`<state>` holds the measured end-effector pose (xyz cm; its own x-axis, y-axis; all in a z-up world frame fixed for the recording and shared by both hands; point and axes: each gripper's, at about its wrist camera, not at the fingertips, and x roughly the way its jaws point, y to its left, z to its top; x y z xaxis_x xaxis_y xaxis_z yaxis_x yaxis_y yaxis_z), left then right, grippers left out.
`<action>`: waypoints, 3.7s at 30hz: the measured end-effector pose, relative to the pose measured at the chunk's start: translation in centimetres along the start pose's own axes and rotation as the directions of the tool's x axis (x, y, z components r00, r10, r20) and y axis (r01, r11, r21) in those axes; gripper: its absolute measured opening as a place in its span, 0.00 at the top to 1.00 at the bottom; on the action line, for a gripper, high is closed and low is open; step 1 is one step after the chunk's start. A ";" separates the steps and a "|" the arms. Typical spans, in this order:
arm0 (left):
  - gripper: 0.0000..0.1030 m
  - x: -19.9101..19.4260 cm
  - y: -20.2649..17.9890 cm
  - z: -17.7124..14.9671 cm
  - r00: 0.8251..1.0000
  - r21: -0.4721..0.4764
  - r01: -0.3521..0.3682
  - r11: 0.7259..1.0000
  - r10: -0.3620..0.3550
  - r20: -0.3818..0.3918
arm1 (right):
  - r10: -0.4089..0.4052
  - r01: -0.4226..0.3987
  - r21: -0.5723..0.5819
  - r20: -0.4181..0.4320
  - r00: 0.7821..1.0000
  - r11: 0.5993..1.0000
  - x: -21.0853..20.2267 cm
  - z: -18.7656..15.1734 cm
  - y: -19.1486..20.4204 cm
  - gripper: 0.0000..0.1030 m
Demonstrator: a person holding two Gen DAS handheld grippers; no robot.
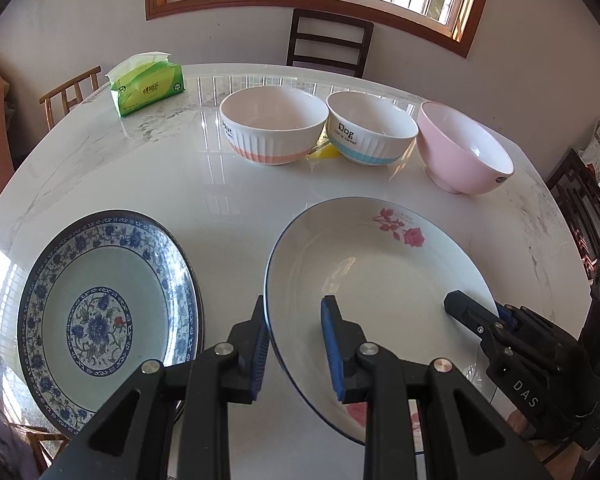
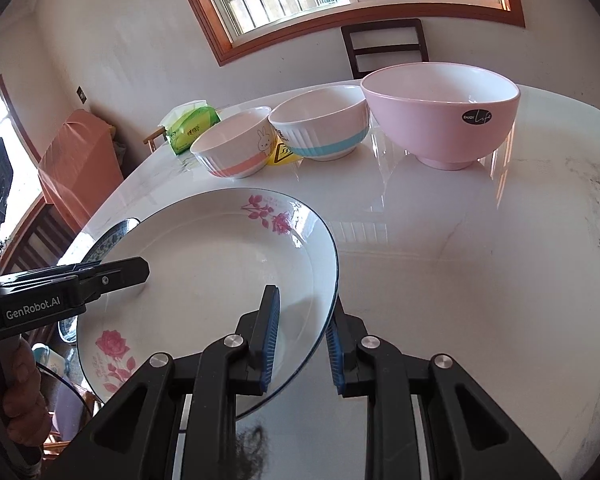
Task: Organize plates and bowls
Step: 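Carry the white dish with both grippers over the stacked blue plates, then lower the white dish onto the plate stack and open both grippers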
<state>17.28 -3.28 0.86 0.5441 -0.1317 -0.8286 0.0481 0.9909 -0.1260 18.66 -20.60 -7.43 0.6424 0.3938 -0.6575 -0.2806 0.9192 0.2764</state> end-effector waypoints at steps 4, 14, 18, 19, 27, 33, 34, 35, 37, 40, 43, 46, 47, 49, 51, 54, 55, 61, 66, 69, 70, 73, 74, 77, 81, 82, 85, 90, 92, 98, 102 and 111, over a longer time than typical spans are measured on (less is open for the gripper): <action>0.75 -1.1 0.5 -0.3 1.000 -0.003 -0.006 1.000 0.006 0.022 | 0.007 -0.006 -0.006 0.010 1.000 1.000 -0.5 0.0 0.9 0.79; 0.75 -3.4 2.7 -1.3 0.999 -0.034 -0.016 0.999 0.018 0.050 | 0.029 -0.029 -0.034 0.011 1.000 0.999 -1.1 -0.4 3.6 0.79; 0.75 -4.3 3.9 -1.8 0.998 -0.056 -0.022 0.998 0.025 0.061 | 0.040 -0.039 -0.052 0.007 0.999 0.998 -1.0 -0.3 4.9 0.79; 0.75 -4.5 4.2 -1.9 0.998 -0.061 -0.024 0.998 0.028 0.063 | 0.043 -0.043 -0.056 0.006 0.999 0.998 -0.9 -0.3 5.2 0.79; 0.75 -5.5 7.2 -3.1 0.997 -0.114 -0.041 0.993 0.049 0.067 | 0.055 -0.056 -0.102 -0.012 0.998 0.993 -0.2 -0.4 8.3 0.79; 0.75 -6.4 9.8 -4.1 0.995 -0.159 -0.055 0.986 0.067 0.070 | 0.071 -0.075 -0.142 -0.033 0.997 0.987 0.7 -0.5 10.7 0.79; 0.75 -6.5 10.3 -4.2 0.995 -0.168 -0.056 0.984 0.069 0.071 | 0.074 -0.079 -0.148 -0.036 0.997 0.986 0.8 -0.5 11.2 0.79; 0.75 -6.6 10.9 -4.4 0.995 -0.180 -0.057 0.982 0.071 0.072 | 0.076 -0.082 -0.156 -0.040 0.996 0.984 1.1 -0.5 11.6 0.79; 0.75 -6.8 11.9 -4.8 0.994 -0.199 -0.063 0.978 0.079 0.071 | 0.081 -0.088 -0.174 -0.048 0.996 0.981 1.5 -0.6 12.6 0.79; 0.75 -7.2 13.4 -5.3 0.994 -0.226 -0.070 0.972 0.089 0.070 | 0.091 -0.101 -0.196 -0.059 0.994 0.975 2.0 -0.7 14.0 0.79; 0.75 -7.6 14.9 -5.7 0.992 -0.248 -0.080 0.965 0.101 0.073 | 0.099 -0.112 -0.219 -0.069 0.993 0.969 2.5 -0.9 15.4 0.79; 0.75 -7.9 16.2 -6.0 0.991 -0.269 -0.088 0.959 0.111 0.071 | 0.105 -0.122 -0.238 -0.082 0.991 0.964 3.1 -1.1 16.7 0.79; 0.75 -7.9 16.5 -6.1 0.991 -0.274 -0.091 0.957 0.114 0.070 | 0.107 -0.125 -0.243 -0.085 0.991 0.962 3.3 -1.1 17.0 0.79; 0.75 -7.9 17.3 -6.3 0.991 -0.285 -0.095 0.954 0.118 0.065 | 0.108 -0.128 -0.254 -0.092 0.990 0.959 3.7 -1.1 17.7 0.79; 0.75 -7.8 17.9 -6.4 0.991 -0.297 -0.095 0.950 0.118 0.061 | 0.108 -0.130 -0.264 -0.098 0.989 0.956 4.1 -1.1 18.1 0.79; 0.75 -7.7 18.7 -6.6 0.991 -0.312 -0.097 0.945 0.120 0.056 | 0.108 -0.134 -0.274 -0.108 0.988 0.952 4.7 -1.1 18.6 0.79; 0.75 -7.6 19.0 -6.6 0.991 -0.316 -0.097 0.944 0.120 0.055 | 0.107 -0.134 -0.277 -0.110 0.988 0.951 4.9 -1.1 18.8 0.79; 0.75 -7.1 19.8 -6.4 0.991 -0.328 -0.100 0.939 0.122 0.047 | 0.104 -0.134 -0.285 -0.120 0.987 0.949 5.8 -0.8 19.2 0.79; 0.75 -6.5 20.5 -6.3 0.992 -0.340 -0.101 0.935 0.121 0.037 | 0.090 -0.121 -0.305 -0.113 0.989 0.944 6.3 -1.0 19.8 0.79; 0.75 -6.1 20.7 -6.2 0.993 -0.345 -0.100 0.933 0.117 0.031 | 0.086 -0.118 -0.310 -0.115 0.990 0.943 6.6 -1.0 19.9 0.79; 0.75 -6.0 20.9 -6.2 0.993 -0.348 -0.097 0.933 0.114 0.029 | 0.085 -0.118 -0.310 -0.116 0.990 0.943 6.7 -0.9 19.9 0.79; 0.75 -5.8 21.0 -6.0 0.993 -0.348 -0.097 0.932 0.113 0.027 | 0.085 -0.118 -0.306 -0.119 0.989 0.945 6.8 -1.0 20.0 0.79; 0.75 -5.7 21.0 -5.9 0.993 -0.349 -0.096 0.932 0.112 0.027 | 0.085 -0.118 -0.305 -0.120 0.989 0.945 6.9 -1.0 20.0 0.79; 0.75 -5.4 21.2 -5.7 0.994 -0.350 -0.094 0.932 0.110 0.024 | 0.083 -0.116 -0.305 -0.119 0.989 0.945 6.9 -0.9 20.0 0.79; 0.75 -5.3 21.3 -5.6 0.994 -0.352 -0.093 0.931 0.108 0.022 | 0.079 -0.111 -0.306 -0.117 0.990 0.945 6.9 -1.0 20.1 0.79; 0.75 -5.2 21.4 -5.6 0.994 -0.353 -0.094 0.931 0.108 0.021 | 0.077 -0.110 -0.307 -0.115 0.990 0.945 6.9 -1.0 20.1 0.79; 0.75 -5.0 21.5 -5.4 0.994 -0.354 -0.093 0.931 0.107 0.019 | 0.075 -0.108 -0.305 -0.116 0.990 0.946 7.1 -1.0 20.2 0.79; 0.75 -4.5 21.7 -5.4 0.994 -0.352 -0.095 0.931 0.105 0.011 | 0.066 -0.098 -0.313 -0.113 0.991 0.945 7.4 -0.9 20.3 0.79; 0.75 -4.3 21.7 -5.3 0.995 -0.353 -0.093 0.931 0.103 0.008 | 0.062 -0.093 -0.316 -0.107 0.992 0.944 7.5 -0.9 20.4 0.79; 0.75 -3.8 21.9 -5.3 0.995 -0.357 -0.091 0.930 0.099 0.005 | 0.051 -0.078 -0.336 -0.091 0.995 0.939 7.9 -0.9 20.6 0.79; 0.75 -3.8 22.1 -5.2 0.994 -0.356 -0.095 0.930 0.106 0.013 | 0.060 -0.086 -0.335 -0.088 0.994 0.938 8.3 -0.7 20.5 0.79; 0.75 -3.7 21.9 -5.1 0.990 -0.335 -0.115 0.935 0.136 0.037 | 0.068 -0.083 -0.339 -0.056 0.996 0.937 8.5 -0.8 20.4 0.78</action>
<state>12.03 18.74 -1.68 0.5763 0.0050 -0.8172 -0.2986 0.9321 -0.2049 17.86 1.48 -7.91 0.5807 0.4543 -0.6756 -0.5583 0.8262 0.0756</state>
